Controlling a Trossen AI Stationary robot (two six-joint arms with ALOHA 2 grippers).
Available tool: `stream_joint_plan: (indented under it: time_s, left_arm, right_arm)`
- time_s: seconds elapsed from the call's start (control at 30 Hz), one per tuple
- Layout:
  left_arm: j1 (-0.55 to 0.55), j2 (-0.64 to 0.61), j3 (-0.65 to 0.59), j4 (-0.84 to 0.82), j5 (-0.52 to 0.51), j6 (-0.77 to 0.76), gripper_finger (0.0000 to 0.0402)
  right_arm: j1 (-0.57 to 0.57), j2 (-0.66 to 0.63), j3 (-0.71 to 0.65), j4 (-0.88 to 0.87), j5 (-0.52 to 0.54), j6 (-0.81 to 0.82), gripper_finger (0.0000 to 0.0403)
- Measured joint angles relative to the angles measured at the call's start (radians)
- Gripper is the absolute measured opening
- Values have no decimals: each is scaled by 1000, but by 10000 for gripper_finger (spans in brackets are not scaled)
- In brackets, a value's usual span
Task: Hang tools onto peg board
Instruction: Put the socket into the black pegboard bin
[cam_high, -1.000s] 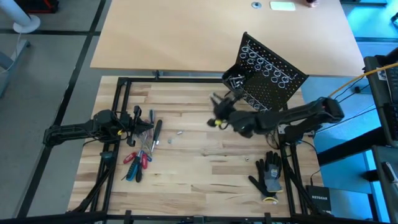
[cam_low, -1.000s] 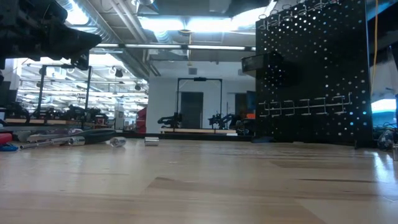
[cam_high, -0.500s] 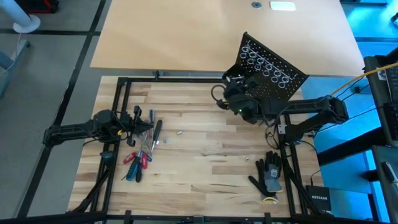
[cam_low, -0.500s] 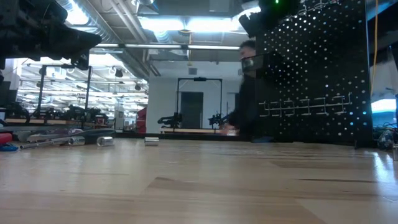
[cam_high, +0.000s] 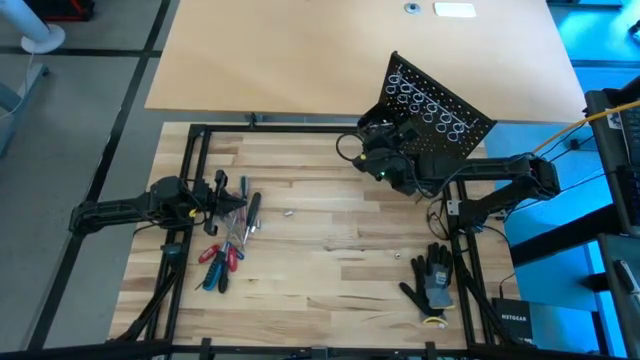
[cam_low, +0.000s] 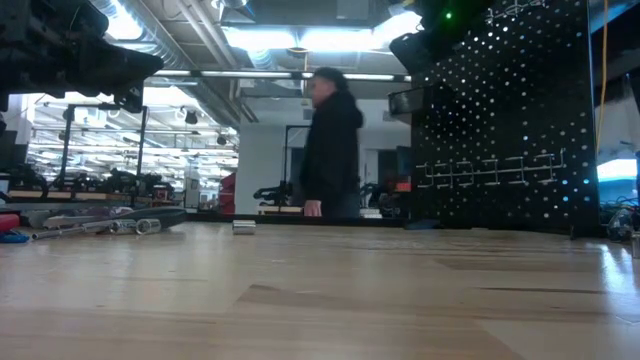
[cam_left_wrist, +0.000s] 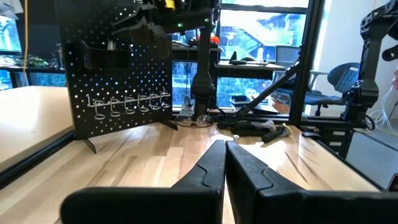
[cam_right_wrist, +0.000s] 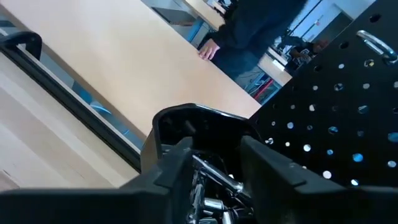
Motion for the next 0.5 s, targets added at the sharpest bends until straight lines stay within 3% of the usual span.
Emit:
stream_joint_plan:
  time_s: [0.2,0.5]
  left_arm:
    - [0,0,0,0,0,0,1]
    - [0,0,0,1,0,0,1]
  right_arm:
    - [24,0,15,26,-99,0,189]
    - [103,44,23,210,-597,11,197]
